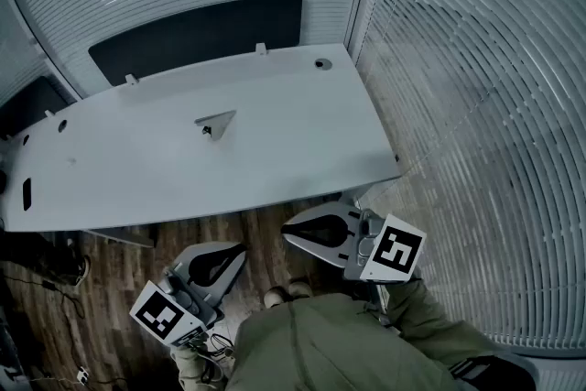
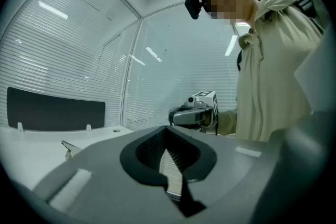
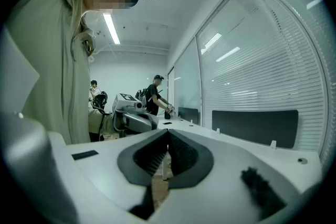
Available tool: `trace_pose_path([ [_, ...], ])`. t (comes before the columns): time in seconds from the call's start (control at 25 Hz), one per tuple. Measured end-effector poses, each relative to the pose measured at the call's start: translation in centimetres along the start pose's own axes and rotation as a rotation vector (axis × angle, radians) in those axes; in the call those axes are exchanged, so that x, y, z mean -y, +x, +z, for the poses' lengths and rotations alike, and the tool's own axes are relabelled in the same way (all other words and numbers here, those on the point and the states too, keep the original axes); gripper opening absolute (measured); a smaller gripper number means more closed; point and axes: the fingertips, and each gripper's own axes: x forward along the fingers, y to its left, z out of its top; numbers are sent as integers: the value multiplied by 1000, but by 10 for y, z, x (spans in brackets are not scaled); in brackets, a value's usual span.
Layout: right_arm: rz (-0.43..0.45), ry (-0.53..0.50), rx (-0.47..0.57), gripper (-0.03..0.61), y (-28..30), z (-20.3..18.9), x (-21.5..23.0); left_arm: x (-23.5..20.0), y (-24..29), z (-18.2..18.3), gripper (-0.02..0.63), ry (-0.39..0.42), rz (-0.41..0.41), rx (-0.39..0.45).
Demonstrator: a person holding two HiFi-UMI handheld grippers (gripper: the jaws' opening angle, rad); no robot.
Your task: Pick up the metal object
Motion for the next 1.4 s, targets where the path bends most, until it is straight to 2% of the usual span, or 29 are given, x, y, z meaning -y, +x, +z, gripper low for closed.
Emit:
trace_pose_path([
  [0.2, 28, 18, -9, 5, -3, -12, 9, -6, 13, -5, 3, -6, 17, 8],
  [0.4, 31, 26, -14, 5, 10, -9, 22, -23, 15, -5, 3, -24, 8, 8],
  [0.68, 3, 31, -30, 5, 39, -19, 72, -83, 32, -12, 3, -28, -29, 13],
  [1.12, -46, 41, -58, 5, 114, -6, 146, -187, 35, -3, 3, -22, -106, 18],
  [1.4, -45, 83, -82, 5, 131, -22, 168, -217, 42, -19, 3, -58, -107, -12],
])
